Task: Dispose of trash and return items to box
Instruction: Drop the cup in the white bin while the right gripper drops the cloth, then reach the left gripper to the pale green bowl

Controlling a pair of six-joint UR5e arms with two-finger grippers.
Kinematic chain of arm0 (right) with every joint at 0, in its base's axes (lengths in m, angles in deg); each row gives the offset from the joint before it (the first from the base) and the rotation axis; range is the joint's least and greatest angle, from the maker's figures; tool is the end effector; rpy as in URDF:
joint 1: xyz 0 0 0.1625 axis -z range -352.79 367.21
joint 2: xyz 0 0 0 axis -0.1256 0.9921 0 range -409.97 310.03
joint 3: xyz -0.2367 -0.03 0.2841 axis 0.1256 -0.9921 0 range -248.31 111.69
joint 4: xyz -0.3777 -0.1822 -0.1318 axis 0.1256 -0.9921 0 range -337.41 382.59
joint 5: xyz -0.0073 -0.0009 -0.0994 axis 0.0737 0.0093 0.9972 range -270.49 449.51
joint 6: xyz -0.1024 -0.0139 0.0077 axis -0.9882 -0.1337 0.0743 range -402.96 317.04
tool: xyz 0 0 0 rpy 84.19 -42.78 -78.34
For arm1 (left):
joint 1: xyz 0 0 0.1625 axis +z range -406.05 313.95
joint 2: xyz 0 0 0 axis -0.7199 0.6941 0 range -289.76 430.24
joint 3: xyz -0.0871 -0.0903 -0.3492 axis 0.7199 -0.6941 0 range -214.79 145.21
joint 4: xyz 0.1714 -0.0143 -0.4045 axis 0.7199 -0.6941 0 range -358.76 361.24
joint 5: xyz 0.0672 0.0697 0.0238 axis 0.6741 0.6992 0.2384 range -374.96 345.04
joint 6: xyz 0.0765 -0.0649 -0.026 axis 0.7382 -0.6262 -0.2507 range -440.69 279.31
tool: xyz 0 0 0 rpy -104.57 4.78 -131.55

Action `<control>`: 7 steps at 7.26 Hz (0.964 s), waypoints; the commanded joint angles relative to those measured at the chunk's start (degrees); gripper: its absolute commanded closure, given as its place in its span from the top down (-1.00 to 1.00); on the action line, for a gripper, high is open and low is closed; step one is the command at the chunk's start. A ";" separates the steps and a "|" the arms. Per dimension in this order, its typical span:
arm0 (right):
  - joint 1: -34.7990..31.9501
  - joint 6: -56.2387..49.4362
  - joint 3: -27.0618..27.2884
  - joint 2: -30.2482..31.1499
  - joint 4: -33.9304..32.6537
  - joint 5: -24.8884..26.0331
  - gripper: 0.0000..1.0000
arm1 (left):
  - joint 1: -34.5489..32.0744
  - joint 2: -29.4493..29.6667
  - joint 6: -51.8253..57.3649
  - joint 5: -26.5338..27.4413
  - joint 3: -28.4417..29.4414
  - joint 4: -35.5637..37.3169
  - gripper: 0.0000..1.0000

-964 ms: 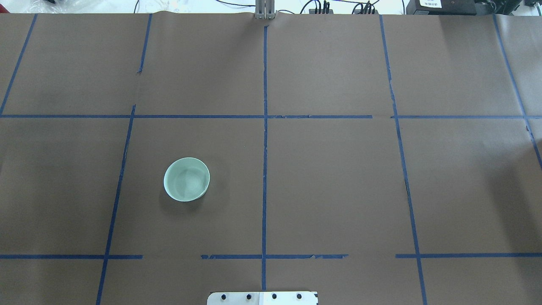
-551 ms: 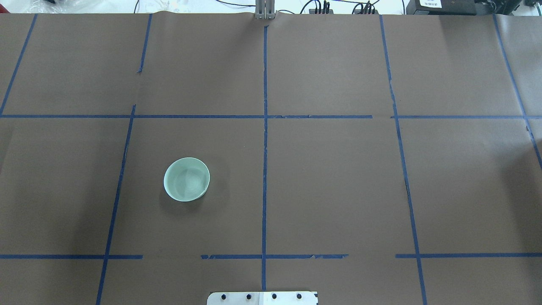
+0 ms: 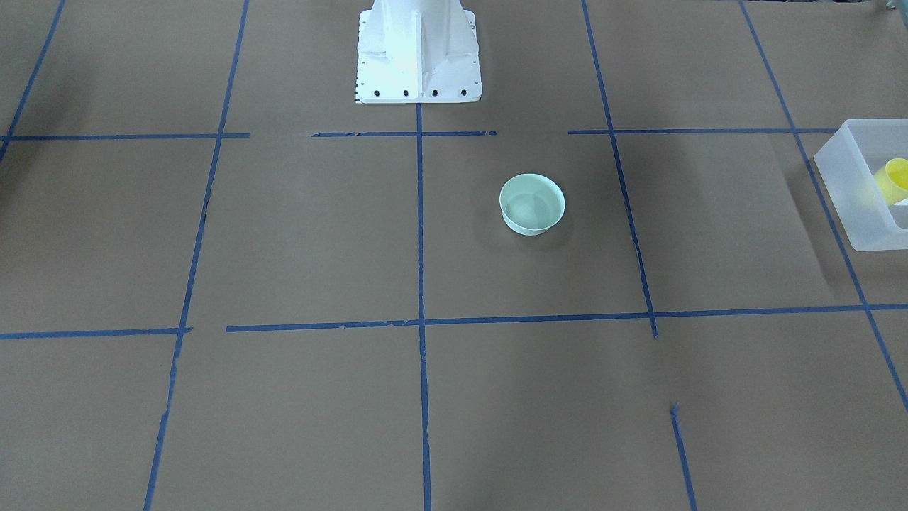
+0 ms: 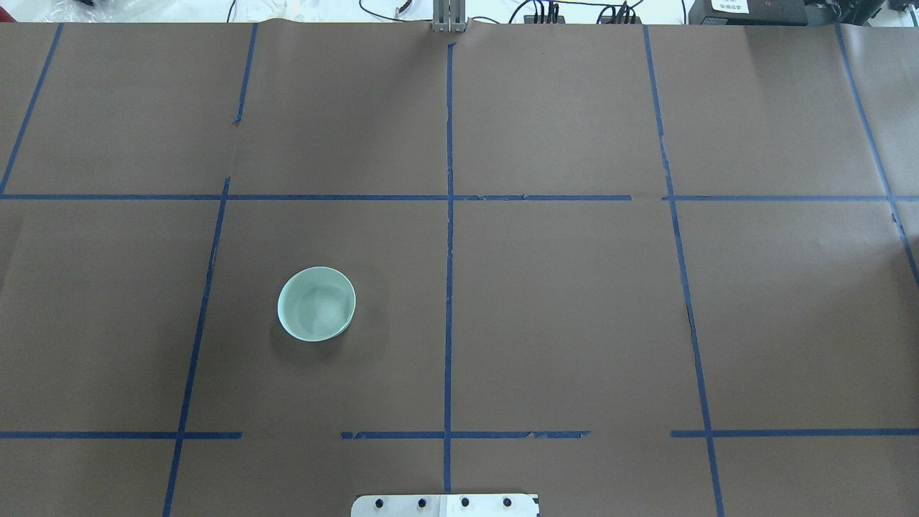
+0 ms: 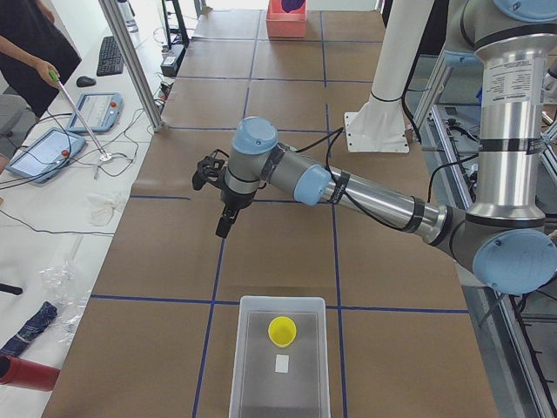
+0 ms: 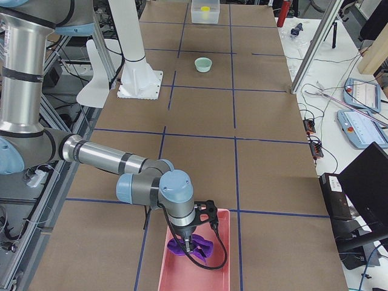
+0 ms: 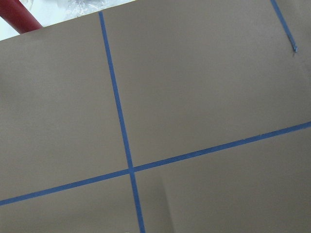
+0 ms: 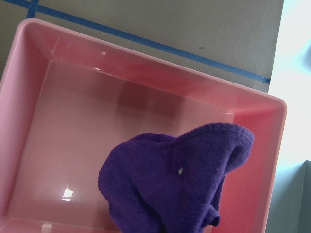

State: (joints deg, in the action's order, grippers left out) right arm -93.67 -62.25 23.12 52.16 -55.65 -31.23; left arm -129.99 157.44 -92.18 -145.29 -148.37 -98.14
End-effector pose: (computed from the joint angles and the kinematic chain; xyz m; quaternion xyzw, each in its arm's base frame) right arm 0.1611 -0.4119 0.6902 0.0775 -0.2536 -0.0730 0.9614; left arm -0.0132 -0.5036 0.4028 0.1906 0.3662 0.0466 0.9096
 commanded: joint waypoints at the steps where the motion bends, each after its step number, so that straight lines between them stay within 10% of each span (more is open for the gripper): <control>1: -0.01 5.72 -2.48 -2.11 0.72 -2.73 0.99 | 8.13 0.25 -11.19 -0.10 -4.52 -0.29 1.00; 3: 0.16 16.16 -1.78 -2.29 0.45 -14.48 1.00 | 17.47 0.60 -25.46 0.07 -8.93 -2.38 1.00; 7: 2.27 17.18 0.51 -2.38 0.54 -14.71 1.00 | 38.36 1.13 -52.25 9.62 -11.06 -11.24 1.00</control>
State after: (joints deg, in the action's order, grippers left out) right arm -92.11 -45.23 23.41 49.96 -55.19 -45.96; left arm -99.23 158.22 -135.04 -140.16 -159.36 -105.81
